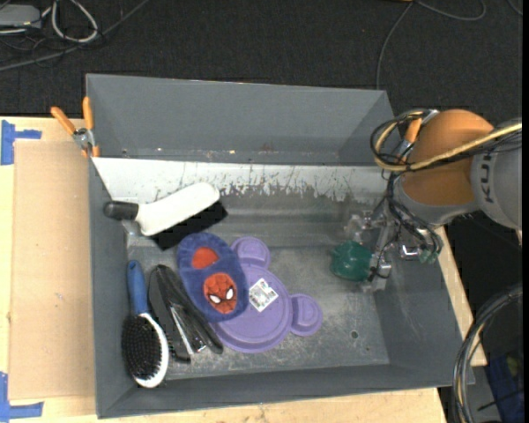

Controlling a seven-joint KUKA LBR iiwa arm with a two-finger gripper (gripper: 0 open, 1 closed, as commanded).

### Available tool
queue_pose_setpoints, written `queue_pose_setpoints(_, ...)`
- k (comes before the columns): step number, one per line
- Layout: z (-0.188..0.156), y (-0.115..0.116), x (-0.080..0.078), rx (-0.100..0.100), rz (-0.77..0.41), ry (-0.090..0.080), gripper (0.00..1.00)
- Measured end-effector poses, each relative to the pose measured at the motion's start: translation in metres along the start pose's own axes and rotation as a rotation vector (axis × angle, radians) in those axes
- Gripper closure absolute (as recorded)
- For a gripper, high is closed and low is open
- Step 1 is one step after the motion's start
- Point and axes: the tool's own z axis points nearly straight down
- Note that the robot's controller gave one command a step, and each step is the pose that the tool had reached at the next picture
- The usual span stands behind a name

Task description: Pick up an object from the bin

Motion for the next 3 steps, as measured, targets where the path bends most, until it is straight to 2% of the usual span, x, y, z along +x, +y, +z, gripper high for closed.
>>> queue_pose_setpoints(1, 0.010, 0.008, 0.007, 0.004, -0.287, 0.000, 1.00)
queue_pose_setpoints(2, 0.009, 0.008, 0.008, 0.004, -0.287, 0.000, 1.00)
queue_pose_setpoints(3, -0.008, 0.009, 0.009, 0.002, -0.287, 0.005, 1.00)
